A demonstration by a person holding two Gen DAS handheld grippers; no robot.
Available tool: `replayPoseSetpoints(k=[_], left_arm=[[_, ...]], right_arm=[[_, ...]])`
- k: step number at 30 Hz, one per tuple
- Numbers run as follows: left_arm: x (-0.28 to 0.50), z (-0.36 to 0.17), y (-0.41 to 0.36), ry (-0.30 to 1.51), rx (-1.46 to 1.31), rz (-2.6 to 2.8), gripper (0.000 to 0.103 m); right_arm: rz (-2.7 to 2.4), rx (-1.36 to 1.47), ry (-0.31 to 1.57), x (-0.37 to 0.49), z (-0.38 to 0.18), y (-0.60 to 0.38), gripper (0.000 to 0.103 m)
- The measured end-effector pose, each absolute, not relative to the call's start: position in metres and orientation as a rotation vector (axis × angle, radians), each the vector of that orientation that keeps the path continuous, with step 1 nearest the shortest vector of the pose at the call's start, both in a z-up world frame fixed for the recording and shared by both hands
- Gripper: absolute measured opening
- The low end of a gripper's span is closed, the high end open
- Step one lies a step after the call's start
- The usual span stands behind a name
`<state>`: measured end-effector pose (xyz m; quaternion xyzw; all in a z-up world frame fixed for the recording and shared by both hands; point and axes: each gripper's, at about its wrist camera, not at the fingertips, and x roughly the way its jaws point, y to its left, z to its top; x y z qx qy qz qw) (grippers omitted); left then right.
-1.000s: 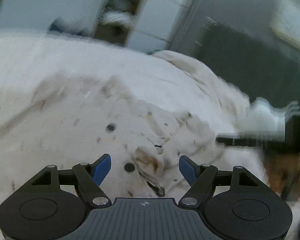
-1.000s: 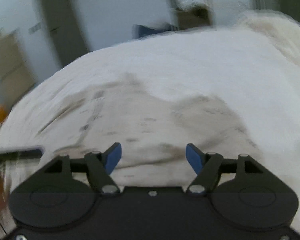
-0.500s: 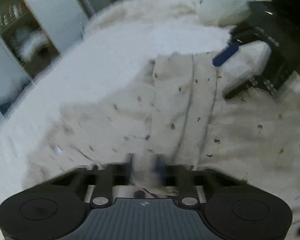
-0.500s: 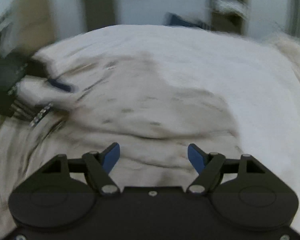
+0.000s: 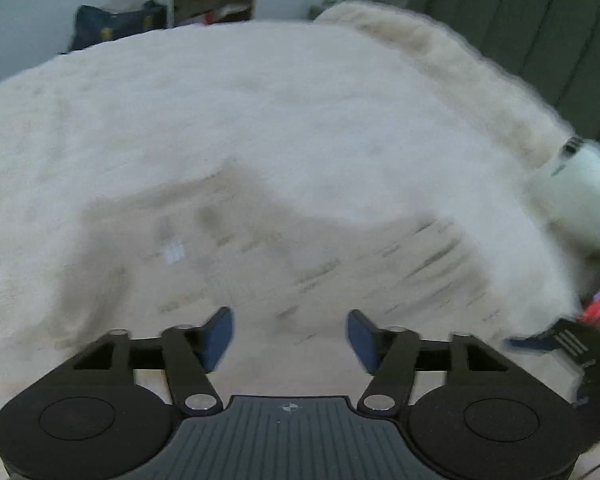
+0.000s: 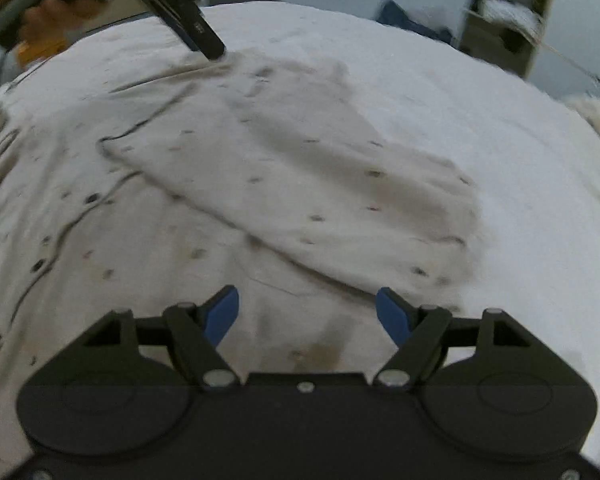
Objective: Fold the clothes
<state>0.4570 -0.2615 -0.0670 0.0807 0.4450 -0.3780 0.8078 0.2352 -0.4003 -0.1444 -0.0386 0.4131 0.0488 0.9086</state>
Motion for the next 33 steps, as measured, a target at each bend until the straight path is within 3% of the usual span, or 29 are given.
replayPoseSetpoints(k=[6,11,13,17,18,22,33], left_arm=[[0.463,-0.082,-0.344,0.972,0.172,-0.884,0.066],[0.468,-0.102,-0.398,1.012,0.189,-0.911,0.065],[0.47,-0.103,-0.412,1.03,0.198,-0.925,0.064],[0.476,-0.11,-0.437,1.061,0.205,-0.939,0.05],[0.477,-0.113,-0.44,1.073,0.204,-0.94,0.04],[0.481,-0.119,-0.452,1.108,0.216,-0.956,0.02],[0.474,-0.113,-0.462,1.065,0.307,-1.027,0.02]], right_arm=[[-0.005,0.367,0.802,0.227,-0.143,-0.48,0.074],[-0.054,1.231,0.639,0.197,-0.193,-0.582,0.068],[-0.049,1.348,0.618,0.193,-0.207,-0.59,0.062],[-0.024,1.596,0.567,0.189,-0.238,-0.597,0.057],[-0.021,1.617,0.564,0.19,-0.241,-0.596,0.053],[-0.009,1.754,0.563,0.197,-0.258,-0.588,0.042],[-0.015,1.791,0.558,0.201,-0.254,-0.58,0.042]])
